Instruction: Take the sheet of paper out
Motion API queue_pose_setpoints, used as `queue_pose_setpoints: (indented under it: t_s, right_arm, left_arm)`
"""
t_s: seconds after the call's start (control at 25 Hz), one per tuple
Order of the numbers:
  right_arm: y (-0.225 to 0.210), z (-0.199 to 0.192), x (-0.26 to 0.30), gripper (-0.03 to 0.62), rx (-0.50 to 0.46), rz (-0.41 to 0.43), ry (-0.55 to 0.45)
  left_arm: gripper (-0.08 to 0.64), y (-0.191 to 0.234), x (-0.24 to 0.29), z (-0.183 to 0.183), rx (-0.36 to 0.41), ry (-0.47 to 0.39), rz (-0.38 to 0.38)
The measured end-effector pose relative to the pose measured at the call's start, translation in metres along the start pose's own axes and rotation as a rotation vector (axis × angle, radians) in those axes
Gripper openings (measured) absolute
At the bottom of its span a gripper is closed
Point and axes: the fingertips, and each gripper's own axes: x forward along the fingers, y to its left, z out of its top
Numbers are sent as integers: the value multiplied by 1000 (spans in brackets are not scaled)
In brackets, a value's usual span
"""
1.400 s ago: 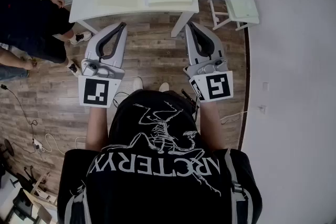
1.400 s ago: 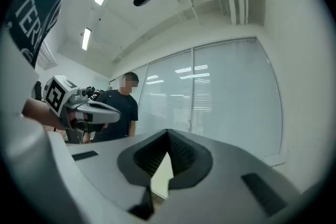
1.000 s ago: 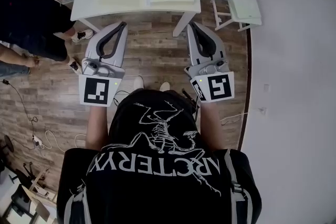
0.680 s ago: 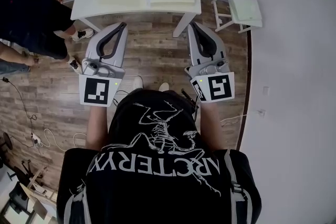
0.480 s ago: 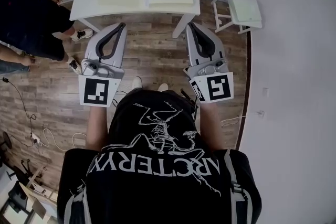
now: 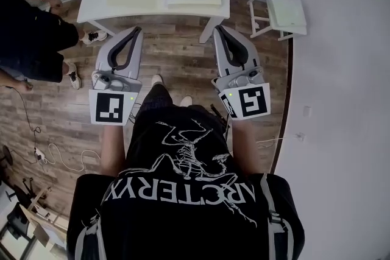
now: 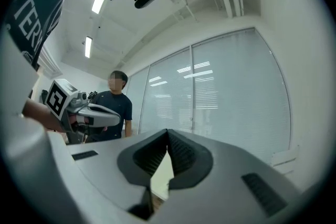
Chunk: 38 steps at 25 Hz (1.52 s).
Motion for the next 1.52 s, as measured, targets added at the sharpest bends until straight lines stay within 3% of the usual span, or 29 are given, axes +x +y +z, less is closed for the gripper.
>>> queue_pose_setpoints:
  t_s: [0.32, 0.8, 1.04, 1.24, 1.4, 1.52]
  right_arm:
    - [-39, -34, 82, 12, 6, 5, 35]
    - [-139, -38, 274, 12, -14, -119, 74]
    - [-172, -41, 305, 12, 2, -133, 78]
    - [-196, -42, 310, 12, 7, -71, 67]
    - [-215, -47, 307, 12, 10, -35, 68]
    - [-224, -53, 306, 12, 15, -16, 79]
  left_arm:
    - [12, 49, 82, -27, -3, 5, -26]
    - [12, 186, 251, -58, -33, 35, -142]
    - [12, 195, 299, -54, -35, 49, -181]
    - [12, 184, 324, -52, -30, 80, -141]
    - [12, 171, 344, -85, -162, 107, -150]
    - [32, 165, 362, -157, -359, 224, -177]
